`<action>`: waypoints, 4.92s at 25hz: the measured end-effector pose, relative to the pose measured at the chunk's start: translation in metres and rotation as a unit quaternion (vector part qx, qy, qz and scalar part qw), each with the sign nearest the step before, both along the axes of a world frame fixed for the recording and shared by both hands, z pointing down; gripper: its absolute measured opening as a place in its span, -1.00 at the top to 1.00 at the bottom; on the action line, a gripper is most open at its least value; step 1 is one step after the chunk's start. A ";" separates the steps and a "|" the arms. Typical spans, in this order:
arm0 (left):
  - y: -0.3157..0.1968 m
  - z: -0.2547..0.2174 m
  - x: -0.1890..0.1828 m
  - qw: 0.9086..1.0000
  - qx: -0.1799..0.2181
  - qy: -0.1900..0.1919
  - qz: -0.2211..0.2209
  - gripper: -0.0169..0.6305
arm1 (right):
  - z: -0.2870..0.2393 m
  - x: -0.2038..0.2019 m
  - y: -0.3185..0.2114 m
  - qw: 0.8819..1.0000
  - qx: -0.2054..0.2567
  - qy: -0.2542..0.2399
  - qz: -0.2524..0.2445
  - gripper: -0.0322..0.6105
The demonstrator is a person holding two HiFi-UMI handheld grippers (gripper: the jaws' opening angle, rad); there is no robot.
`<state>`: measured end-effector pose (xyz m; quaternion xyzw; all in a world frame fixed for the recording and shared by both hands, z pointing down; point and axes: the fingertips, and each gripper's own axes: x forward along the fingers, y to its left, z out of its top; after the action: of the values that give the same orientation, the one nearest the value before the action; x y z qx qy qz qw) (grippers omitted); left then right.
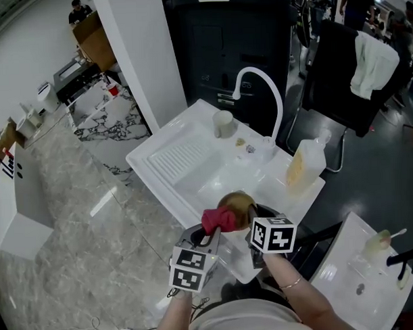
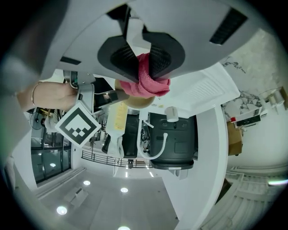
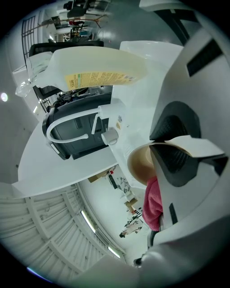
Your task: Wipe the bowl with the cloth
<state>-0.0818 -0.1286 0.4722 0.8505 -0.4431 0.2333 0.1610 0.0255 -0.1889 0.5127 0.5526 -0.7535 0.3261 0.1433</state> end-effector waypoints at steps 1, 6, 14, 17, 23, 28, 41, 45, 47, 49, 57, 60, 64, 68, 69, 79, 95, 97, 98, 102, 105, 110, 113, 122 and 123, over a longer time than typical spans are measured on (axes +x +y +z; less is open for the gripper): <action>-0.002 -0.002 -0.004 1.000 0.003 0.002 -0.006 0.80 | 0.000 -0.001 0.000 1.000 -0.001 0.001 0.000 0.81; -0.008 -0.017 -0.018 0.999 0.018 0.014 -0.030 0.80 | 0.001 -0.002 0.004 1.000 -0.005 0.003 -0.001 0.81; -0.022 -0.045 -0.026 0.994 0.073 0.036 -0.070 0.80 | 0.008 0.005 0.002 1.000 -0.014 0.007 0.000 0.84; -0.027 -0.051 -0.028 0.992 0.088 0.045 -0.083 0.80 | 0.013 0.007 -0.001 1.000 -0.016 0.013 -0.001 0.84; -0.037 -0.054 -0.031 0.988 0.097 0.050 -0.112 0.80 | 0.027 0.010 -0.014 0.999 -0.030 0.032 -0.011 0.85; -0.046 -0.055 -0.037 0.984 0.100 0.055 -0.138 0.80 | 0.041 0.010 -0.033 0.998 -0.042 0.043 -0.021 0.85; -0.071 -0.037 -0.064 0.978 0.086 0.023 -0.186 0.80 | 0.098 -0.020 -0.090 0.989 -0.076 0.101 -0.073 0.85; -0.080 -0.033 -0.072 0.976 0.080 0.029 -0.201 0.80 | 0.118 -0.029 -0.102 0.984 -0.093 0.121 -0.089 0.85; -0.084 -0.031 -0.076 0.974 0.077 0.031 -0.209 0.80 | 0.128 -0.032 -0.107 0.982 -0.099 0.129 -0.097 0.85; -0.086 -0.030 -0.082 0.973 0.073 0.033 -0.218 0.80 | 0.136 -0.035 -0.111 0.980 -0.105 0.134 -0.103 0.85; -0.088 -0.024 -0.096 0.967 0.058 0.036 -0.246 0.80 | 0.168 -0.040 -0.115 0.972 -0.141 0.144 -0.117 0.85; -0.088 -0.019 -0.099 0.965 0.052 0.038 -0.252 0.80 | 0.177 -0.040 -0.117 0.971 -0.148 0.147 -0.119 0.85; -0.088 -0.015 -0.102 0.965 0.043 0.039 -0.256 0.80 | 0.185 -0.041 -0.117 0.968 -0.153 0.154 -0.128 0.85; -0.087 -0.010 -0.102 0.965 0.037 0.040 -0.258 0.80 | 0.194 -0.042 -0.115 0.964 -0.164 0.162 -0.136 0.85; -0.087 -0.009 -0.103 0.964 0.036 0.040 -0.259 0.81 | 0.196 -0.042 -0.114 0.963 -0.165 0.162 -0.137 0.85; -0.086 -0.007 -0.110 0.964 0.030 0.042 -0.262 0.80 | 0.207 -0.039 -0.112 0.957 -0.173 0.185 -0.141 0.83; -0.074 -0.010 -0.111 0.966 0.031 0.043 -0.254 0.80 | 0.176 -0.034 -0.123 0.966 -0.096 0.206 -0.123 0.65; -0.072 -0.010 -0.108 0.967 0.032 0.045 -0.249 0.80 | 0.164 -0.032 -0.126 0.969 -0.077 0.205 -0.117 0.65; -0.072 -0.010 -0.106 0.967 0.034 0.047 -0.247 0.80 | 0.157 -0.031 -0.126 0.970 -0.067 0.203 -0.114 0.65; -0.069 -0.014 -0.100 0.970 0.040 0.050 -0.234 0.80 | 0.123 -0.029 -0.124 0.977 -0.022 0.186 -0.105 0.67; -0.066 -0.016 -0.097 0.971 0.044 0.052 -0.227 0.81 | 0.092 -0.029 -0.119 0.982 0.015 0.161 -0.096 0.68; -0.058 -0.016 -0.091 0.974 0.049 0.055 -0.213 0.80 | 0.043 -0.023 -0.100 0.988 0.065 0.120 -0.076 0.69; -0.052 -0.018 -0.089 0.975 0.054 0.056 -0.206 0.80 | 0.011 -0.019 -0.084 0.987 0.100 0.101 -0.068 0.69; -0.027 -0.028 -0.087 0.978 0.068 0.057 -0.189 0.80 | -0.063 -0.021 -0.023 0.978 0.188 0.065 -0.067 0.70; -0.024 -0.029 -0.086 0.978 0.069 0.058 -0.187 0.80 | -0.068 -0.020 -0.016 0.977 0.194 0.063 -0.067 0.70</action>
<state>-0.1677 -0.1524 0.4431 0.7736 -0.5995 0.1181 0.1681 0.0050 -0.2046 0.4446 0.5374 -0.8272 0.1283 0.1022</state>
